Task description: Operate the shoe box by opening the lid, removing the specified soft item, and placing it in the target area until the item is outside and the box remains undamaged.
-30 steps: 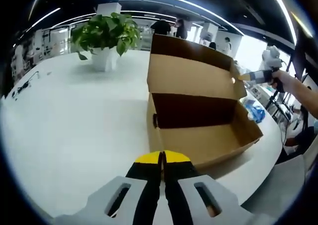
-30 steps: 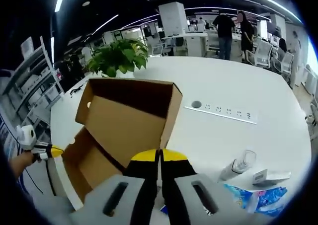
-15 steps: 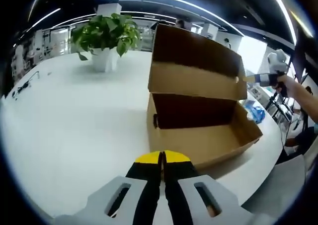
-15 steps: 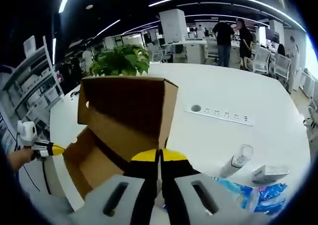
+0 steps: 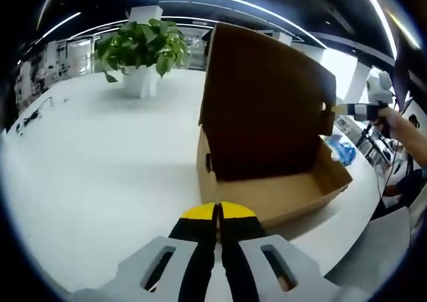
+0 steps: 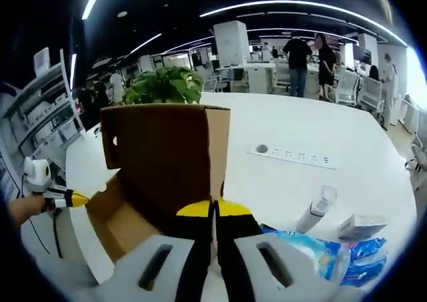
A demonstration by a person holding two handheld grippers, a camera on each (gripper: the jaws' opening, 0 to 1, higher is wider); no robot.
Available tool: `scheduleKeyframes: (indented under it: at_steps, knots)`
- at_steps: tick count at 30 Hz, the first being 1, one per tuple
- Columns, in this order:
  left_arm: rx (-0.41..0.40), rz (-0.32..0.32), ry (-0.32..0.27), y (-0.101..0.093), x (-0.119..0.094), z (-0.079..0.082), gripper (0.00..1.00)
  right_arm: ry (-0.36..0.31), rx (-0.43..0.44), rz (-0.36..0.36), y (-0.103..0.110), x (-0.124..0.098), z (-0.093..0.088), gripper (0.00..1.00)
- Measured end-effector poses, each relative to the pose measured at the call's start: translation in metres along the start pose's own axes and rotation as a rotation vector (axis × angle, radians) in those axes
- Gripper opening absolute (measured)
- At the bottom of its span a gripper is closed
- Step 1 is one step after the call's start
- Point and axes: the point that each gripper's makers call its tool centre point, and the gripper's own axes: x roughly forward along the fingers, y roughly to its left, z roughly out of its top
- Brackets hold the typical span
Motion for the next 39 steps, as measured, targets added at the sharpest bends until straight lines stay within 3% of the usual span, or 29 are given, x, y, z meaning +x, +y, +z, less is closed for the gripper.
scheduleKeyframes:
  at_steps: [39]
  knots:
    - [0.043, -0.017, 0.001, 0.000, 0.000, 0.000, 0.00, -0.056, 0.069, -0.003, 0.020, -0.024, -0.033, 0.02]
